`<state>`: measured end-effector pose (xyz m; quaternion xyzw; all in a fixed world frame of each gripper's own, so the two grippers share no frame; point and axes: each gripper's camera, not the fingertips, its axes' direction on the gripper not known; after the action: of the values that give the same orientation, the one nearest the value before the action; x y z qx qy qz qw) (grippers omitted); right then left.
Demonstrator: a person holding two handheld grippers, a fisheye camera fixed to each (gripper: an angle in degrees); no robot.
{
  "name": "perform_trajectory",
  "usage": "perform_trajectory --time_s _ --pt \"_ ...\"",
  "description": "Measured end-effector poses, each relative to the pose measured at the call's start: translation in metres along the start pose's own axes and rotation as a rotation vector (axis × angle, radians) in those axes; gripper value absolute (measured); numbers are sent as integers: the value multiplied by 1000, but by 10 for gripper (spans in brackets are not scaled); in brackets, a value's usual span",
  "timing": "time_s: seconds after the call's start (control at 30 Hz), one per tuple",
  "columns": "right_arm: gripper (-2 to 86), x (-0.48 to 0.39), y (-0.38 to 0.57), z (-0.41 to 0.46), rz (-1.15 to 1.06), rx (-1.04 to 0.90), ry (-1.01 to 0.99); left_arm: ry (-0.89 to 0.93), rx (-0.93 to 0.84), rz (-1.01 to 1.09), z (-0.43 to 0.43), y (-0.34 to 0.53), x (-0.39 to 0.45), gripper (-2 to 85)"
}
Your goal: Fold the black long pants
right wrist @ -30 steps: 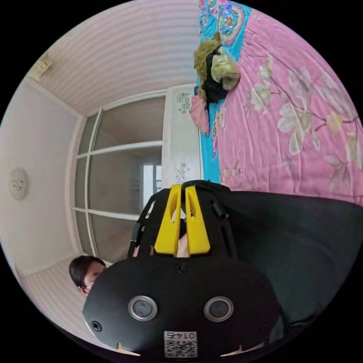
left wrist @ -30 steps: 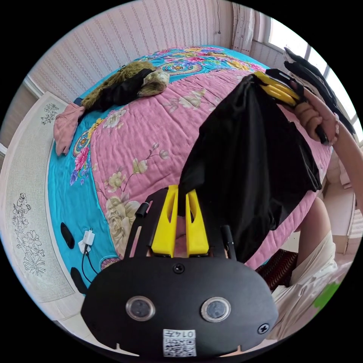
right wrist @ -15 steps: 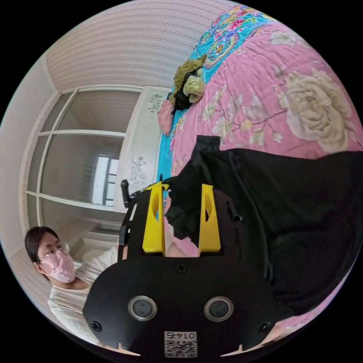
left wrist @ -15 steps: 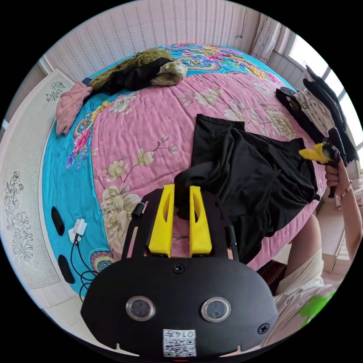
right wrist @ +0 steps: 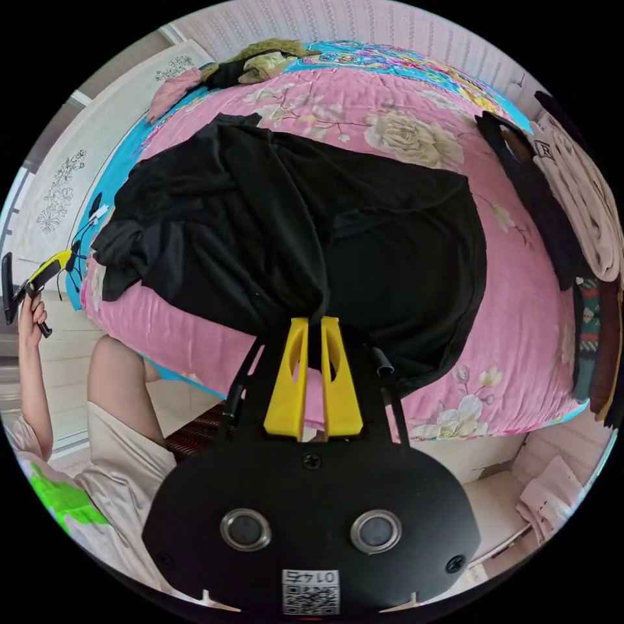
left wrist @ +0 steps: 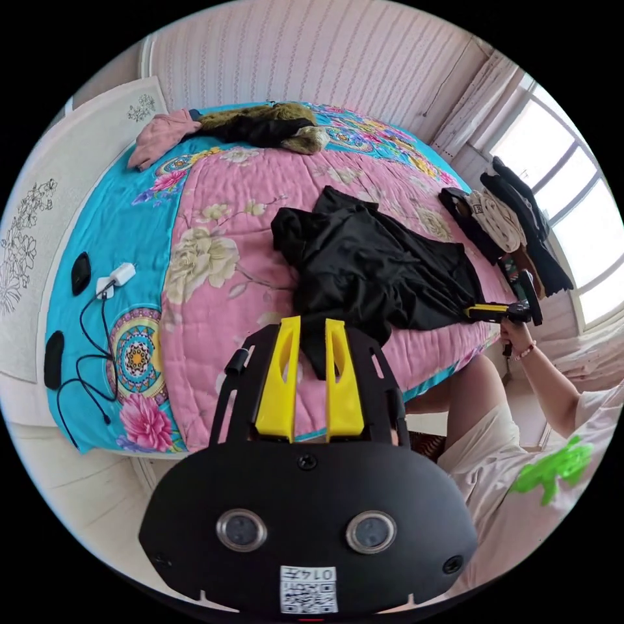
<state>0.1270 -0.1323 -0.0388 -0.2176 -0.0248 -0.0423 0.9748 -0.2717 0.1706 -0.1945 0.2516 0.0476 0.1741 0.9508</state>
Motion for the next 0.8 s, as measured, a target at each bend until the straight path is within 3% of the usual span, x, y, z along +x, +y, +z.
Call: perform_trajectory --time_s 0.2,0.33,0.63,0.8 --pt "33 -39 37 -16 -156 -87 95 33 72 -79 -36 59 -16 -5" --pt "58 -29 61 4 -124 -188 21 171 60 -120 -39 71 -33 -2" --pt "83 -42 56 -13 -17 -8 -191 141 -32 -179 -24 73 -53 71" --pt "71 -81 38 -10 -75 20 -227 81 -135 -230 8 68 -61 20"
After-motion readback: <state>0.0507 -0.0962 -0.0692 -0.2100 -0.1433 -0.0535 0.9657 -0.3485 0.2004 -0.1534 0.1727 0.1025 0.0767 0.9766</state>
